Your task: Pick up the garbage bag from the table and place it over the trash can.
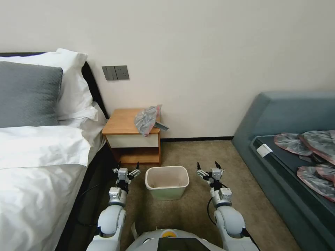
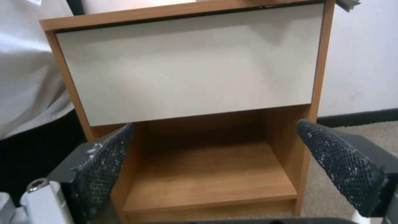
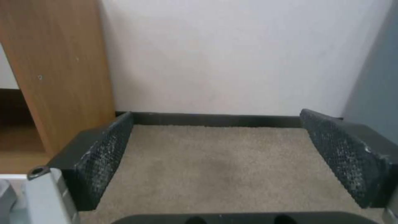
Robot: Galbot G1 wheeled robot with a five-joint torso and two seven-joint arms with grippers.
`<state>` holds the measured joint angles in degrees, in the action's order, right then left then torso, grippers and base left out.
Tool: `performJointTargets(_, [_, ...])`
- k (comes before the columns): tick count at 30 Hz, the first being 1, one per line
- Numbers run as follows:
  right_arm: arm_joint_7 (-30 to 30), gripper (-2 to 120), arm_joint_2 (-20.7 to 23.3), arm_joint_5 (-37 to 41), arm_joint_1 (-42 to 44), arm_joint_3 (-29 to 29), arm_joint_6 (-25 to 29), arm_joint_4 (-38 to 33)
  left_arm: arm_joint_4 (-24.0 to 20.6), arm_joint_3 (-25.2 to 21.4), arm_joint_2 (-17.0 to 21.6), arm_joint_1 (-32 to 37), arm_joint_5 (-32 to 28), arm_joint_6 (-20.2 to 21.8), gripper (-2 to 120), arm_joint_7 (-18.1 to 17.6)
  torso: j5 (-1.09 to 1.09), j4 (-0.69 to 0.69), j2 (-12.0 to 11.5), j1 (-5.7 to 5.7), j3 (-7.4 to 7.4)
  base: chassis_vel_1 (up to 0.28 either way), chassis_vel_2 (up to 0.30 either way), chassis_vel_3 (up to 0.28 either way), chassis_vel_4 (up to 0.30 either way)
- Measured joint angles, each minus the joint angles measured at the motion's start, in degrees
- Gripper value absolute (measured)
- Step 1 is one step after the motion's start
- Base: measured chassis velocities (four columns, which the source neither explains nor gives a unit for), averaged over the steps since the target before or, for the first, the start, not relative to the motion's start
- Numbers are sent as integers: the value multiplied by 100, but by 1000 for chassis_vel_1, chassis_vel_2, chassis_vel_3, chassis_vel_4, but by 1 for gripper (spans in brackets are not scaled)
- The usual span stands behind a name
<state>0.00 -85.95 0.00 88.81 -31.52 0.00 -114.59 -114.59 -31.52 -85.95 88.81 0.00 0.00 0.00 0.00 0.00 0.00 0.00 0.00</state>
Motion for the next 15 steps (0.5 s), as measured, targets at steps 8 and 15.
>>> performJointTargets(8, [0, 100, 0, 0, 0, 0, 0, 0, 0, 0, 0, 0, 0, 0, 100, 0, 0, 0, 0, 0, 0, 0, 0, 0, 0])
performJointTargets(15, [0, 100, 0, 0, 0, 0, 0, 0, 0, 0, 0, 0, 0, 0, 100, 0, 0, 0, 0, 0, 0, 0, 0, 0, 0])
